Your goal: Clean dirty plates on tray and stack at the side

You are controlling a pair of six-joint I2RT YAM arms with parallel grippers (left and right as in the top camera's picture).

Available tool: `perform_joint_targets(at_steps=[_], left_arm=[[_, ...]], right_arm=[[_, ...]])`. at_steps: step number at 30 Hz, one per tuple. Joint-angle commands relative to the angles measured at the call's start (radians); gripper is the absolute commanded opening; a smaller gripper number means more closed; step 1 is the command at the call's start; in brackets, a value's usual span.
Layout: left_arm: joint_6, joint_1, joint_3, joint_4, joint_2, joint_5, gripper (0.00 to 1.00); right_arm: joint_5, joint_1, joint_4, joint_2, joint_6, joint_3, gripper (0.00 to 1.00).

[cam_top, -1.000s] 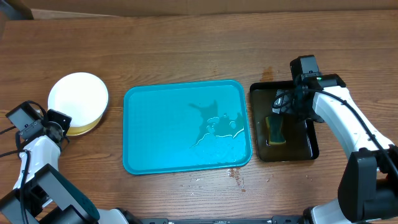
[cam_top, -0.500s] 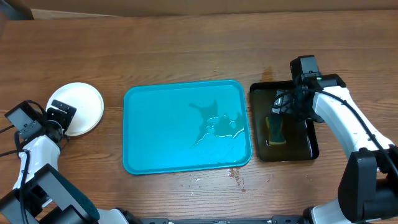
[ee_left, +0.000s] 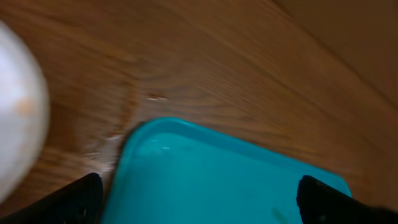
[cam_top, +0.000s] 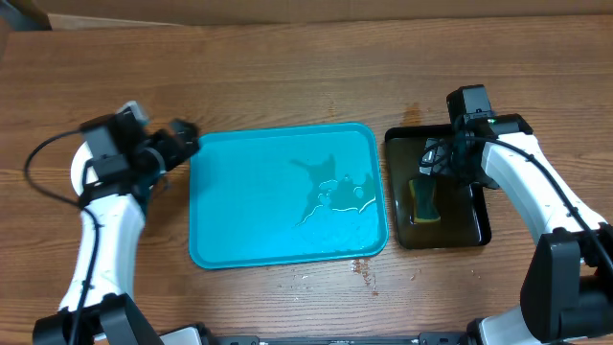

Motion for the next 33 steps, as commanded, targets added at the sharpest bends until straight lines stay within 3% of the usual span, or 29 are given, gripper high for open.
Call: perform_joint_targets(at_steps=[1, 8, 33], left_arm=[[0.058, -0.089, 0.017, -0.020, -0.011, -0.022, 1.00], [0.058, -0.171, 0.017, -0.020, -0.011, -0.044, 1.00], [0.058, -0.172, 0.017, -0.020, -0.011, -0.044, 1.00]], right_arm=[[0.014, -0.006, 0.006, -0.013, 0.003, 0.012, 1.00], [0.014, -0.006, 0.006, -0.013, 0.003, 0.012, 1.00], [0.014, -0.006, 0.006, -0.069, 0.003, 0.009, 1.00]])
